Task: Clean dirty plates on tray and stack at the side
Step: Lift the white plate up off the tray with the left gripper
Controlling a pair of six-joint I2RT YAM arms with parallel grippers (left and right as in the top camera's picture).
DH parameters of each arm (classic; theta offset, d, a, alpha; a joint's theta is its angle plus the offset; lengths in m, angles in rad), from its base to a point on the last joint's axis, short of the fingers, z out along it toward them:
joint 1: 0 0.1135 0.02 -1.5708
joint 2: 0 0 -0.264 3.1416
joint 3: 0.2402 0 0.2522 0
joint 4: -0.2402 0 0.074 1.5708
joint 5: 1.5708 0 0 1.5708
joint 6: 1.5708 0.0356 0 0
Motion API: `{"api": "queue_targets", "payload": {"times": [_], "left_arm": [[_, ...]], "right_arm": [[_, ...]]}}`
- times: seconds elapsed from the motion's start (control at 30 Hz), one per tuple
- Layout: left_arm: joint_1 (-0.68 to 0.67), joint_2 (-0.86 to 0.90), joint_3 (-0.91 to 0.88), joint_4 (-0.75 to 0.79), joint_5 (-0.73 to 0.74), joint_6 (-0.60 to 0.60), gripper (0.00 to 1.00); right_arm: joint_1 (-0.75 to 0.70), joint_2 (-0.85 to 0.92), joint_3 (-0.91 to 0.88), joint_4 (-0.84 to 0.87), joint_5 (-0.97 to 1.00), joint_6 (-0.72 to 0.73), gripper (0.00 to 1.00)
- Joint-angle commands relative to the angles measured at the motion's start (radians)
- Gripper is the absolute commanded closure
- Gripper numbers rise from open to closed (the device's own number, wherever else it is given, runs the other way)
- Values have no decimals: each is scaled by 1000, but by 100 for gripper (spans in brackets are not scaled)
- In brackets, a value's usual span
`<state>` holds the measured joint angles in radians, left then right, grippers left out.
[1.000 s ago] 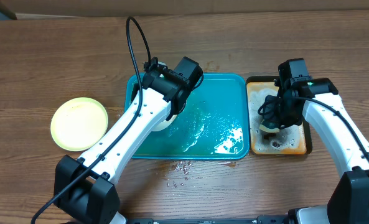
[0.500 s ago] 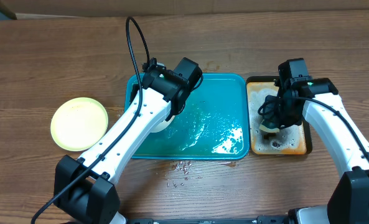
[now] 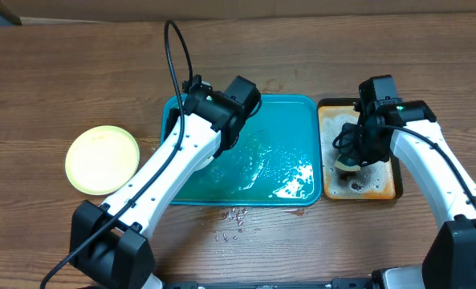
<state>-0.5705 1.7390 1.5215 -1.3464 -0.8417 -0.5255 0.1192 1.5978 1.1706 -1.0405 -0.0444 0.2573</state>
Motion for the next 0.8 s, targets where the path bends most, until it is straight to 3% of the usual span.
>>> {"api": "queue_targets", "payload": {"times": [0.0, 0.37, 0.77], "left_arm": [[-51, -26, 18, -2, -164, -29, 96], [-224, -26, 18, 13, -424, 51, 96], [-235, -26, 18, 11, -434, 51, 96]], "right_arm": [[-3, 0, -5, 2, 10, -3, 85], [-3, 0, -5, -2, 10, -3, 85], [-3, 0, -5, -6, 10, -3, 85]]}}
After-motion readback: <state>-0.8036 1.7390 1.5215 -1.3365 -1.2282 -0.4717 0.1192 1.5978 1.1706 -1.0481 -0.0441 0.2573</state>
